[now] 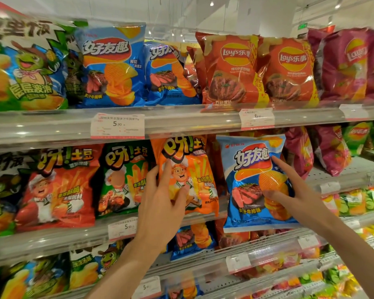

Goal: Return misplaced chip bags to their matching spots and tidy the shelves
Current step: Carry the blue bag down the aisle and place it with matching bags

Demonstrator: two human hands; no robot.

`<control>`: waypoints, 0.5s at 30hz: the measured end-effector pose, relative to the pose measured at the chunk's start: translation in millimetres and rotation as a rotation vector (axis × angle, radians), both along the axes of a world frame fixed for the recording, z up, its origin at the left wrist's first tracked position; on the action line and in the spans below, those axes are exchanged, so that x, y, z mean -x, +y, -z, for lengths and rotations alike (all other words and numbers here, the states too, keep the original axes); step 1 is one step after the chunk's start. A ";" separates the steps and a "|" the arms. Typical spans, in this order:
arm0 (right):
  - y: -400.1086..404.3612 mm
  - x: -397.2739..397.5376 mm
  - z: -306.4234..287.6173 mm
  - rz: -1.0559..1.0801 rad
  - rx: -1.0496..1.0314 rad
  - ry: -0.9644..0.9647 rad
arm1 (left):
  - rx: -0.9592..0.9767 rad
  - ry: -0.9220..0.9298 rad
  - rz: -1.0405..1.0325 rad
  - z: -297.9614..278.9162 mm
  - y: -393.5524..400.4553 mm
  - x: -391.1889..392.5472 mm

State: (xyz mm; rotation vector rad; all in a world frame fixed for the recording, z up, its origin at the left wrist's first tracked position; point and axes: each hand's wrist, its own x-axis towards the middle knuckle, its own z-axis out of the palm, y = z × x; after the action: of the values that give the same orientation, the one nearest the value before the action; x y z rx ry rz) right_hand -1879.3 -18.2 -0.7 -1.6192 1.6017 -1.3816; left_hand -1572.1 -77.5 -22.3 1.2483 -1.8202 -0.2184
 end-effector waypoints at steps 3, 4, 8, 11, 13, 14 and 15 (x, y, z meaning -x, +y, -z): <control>-4.3 -10.1 -1.5 -0.024 0.003 0.013 | -0.005 0.004 -0.001 -4.2 11.3 -13.7; -5.9 -13.7 -1.8 -0.034 0.001 0.011 | -0.014 0.005 -0.010 -5.7 14.7 -17.9; -11.4 -29.8 -3.3 -0.068 -0.004 0.012 | -0.034 -0.005 -0.046 -9.5 27.8 -37.4; -16.5 -42.6 -4.2 -0.086 -0.009 0.011 | 0.004 -0.001 -0.035 -12.2 37.9 -54.8; -20.4 -52.1 -6.1 -0.100 -0.012 0.009 | 0.017 0.005 -0.039 -15.3 41.5 -66.7; -22.7 -56.5 -7.1 -0.111 -0.018 0.005 | 0.017 0.005 -0.044 -16.4 42.6 -72.7; -25.6 -60.9 -7.6 -0.123 -0.022 0.004 | 0.017 0.006 -0.048 -17.0 43.8 -78.4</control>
State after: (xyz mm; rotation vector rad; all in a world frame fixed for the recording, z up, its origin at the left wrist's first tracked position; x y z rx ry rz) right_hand -1818.4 -43.8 6.9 -1.6788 1.4881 -1.2939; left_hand -1493.8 -33.7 -5.3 1.2773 -1.7812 -0.1796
